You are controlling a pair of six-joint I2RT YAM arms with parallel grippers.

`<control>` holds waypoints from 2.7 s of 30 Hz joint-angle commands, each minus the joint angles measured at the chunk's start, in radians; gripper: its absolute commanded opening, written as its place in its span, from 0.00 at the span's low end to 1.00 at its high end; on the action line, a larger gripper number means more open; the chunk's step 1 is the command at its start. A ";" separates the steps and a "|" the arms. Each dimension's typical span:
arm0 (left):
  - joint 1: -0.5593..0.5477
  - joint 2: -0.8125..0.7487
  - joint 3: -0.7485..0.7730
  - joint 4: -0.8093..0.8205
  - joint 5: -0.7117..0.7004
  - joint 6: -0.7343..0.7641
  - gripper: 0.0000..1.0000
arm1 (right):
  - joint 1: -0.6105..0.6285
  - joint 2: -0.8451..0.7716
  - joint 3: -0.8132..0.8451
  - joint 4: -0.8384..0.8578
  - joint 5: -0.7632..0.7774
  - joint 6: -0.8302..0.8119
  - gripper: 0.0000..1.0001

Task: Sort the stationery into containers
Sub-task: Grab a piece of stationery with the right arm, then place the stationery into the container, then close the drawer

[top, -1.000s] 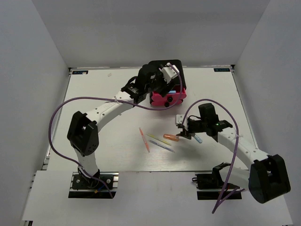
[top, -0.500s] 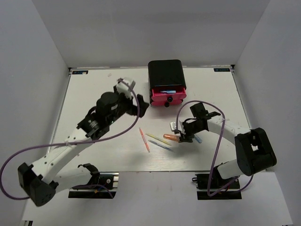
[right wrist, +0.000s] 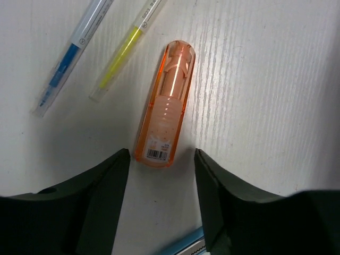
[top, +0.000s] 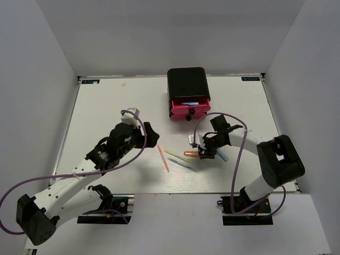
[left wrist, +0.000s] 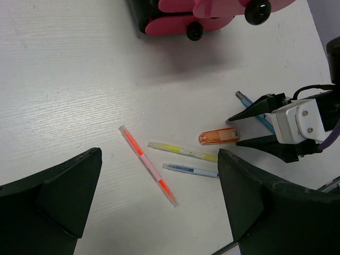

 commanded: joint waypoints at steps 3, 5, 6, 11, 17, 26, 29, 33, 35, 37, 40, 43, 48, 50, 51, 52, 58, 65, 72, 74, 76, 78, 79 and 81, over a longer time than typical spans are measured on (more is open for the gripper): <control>-0.003 0.007 -0.039 0.040 -0.009 -0.078 0.99 | 0.023 0.017 0.017 0.035 0.013 0.030 0.52; -0.003 0.007 -0.050 0.040 0.000 -0.089 0.99 | 0.026 0.008 0.008 0.031 0.015 0.034 0.44; -0.003 0.007 -0.059 0.040 0.000 -0.089 0.99 | 0.024 0.003 0.009 0.031 0.010 0.036 0.40; -0.012 0.007 -0.079 0.049 0.000 -0.108 0.99 | 0.021 -0.052 0.035 0.028 -0.003 0.092 0.23; -0.012 0.007 -0.108 0.073 0.009 -0.137 0.99 | 0.017 -0.195 0.127 0.083 -0.034 0.224 0.20; -0.012 0.046 -0.108 0.119 0.051 -0.157 0.99 | 0.015 -0.291 0.229 0.279 0.010 0.316 0.20; -0.012 0.046 -0.108 0.119 0.051 -0.157 0.99 | 0.015 -0.278 0.265 0.355 0.071 0.321 0.20; -0.012 0.046 -0.118 0.129 0.051 -0.157 0.99 | 0.012 -0.184 0.319 0.385 0.159 0.286 0.20; -0.012 0.046 -0.109 0.129 0.061 -0.157 0.99 | 0.009 -0.164 0.353 0.412 0.168 0.275 0.20; -0.012 0.046 -0.108 0.129 0.061 -0.157 0.99 | 0.009 -0.137 0.367 0.411 0.176 0.242 0.20; -0.012 0.035 -0.108 0.129 0.061 -0.157 0.99 | 0.007 -0.121 0.387 0.406 0.184 0.200 0.21; -0.012 0.026 -0.118 0.129 0.061 -0.157 0.99 | 0.006 -0.094 0.403 0.405 0.211 0.195 0.24; -0.012 0.026 -0.118 0.129 0.061 -0.157 0.99 | 0.000 -0.080 0.410 0.400 0.210 0.165 0.37; -0.012 0.026 -0.118 0.129 0.061 -0.157 0.99 | -0.006 -0.075 0.413 0.399 0.213 0.152 0.44; -0.012 0.026 -0.118 0.129 0.061 -0.157 0.99 | -0.006 -0.071 0.417 0.370 0.214 0.151 0.44; -0.012 0.026 -0.118 0.129 0.061 -0.157 0.99 | -0.011 -0.068 0.417 0.362 0.216 0.151 0.46; -0.012 0.035 -0.118 0.129 0.061 -0.157 0.99 | -0.017 -0.064 0.419 0.360 0.214 0.152 0.50; -0.012 0.035 -0.127 0.139 0.061 -0.157 0.99 | -0.029 -0.172 0.390 0.359 0.037 0.284 0.17; -0.012 0.044 -0.118 0.149 0.071 -0.157 0.99 | -0.028 -0.226 0.267 0.325 -0.039 0.419 0.00; -0.012 0.044 -0.118 0.149 0.071 -0.157 0.99 | -0.031 -0.238 0.235 0.321 -0.019 0.513 0.01; -0.012 0.044 -0.127 0.159 0.071 -0.157 0.99 | -0.029 -0.247 0.207 0.319 0.003 0.594 0.13; -0.012 0.044 -0.127 0.159 0.071 -0.157 0.99 | -0.031 -0.259 0.175 0.343 0.021 0.657 0.27; -0.012 0.053 -0.127 0.168 0.071 -0.157 0.99 | -0.023 -0.259 0.167 0.353 0.100 0.794 0.33; -0.012 0.062 -0.127 0.169 0.080 -0.157 0.99 | -0.028 -0.253 0.160 0.365 0.115 0.917 0.42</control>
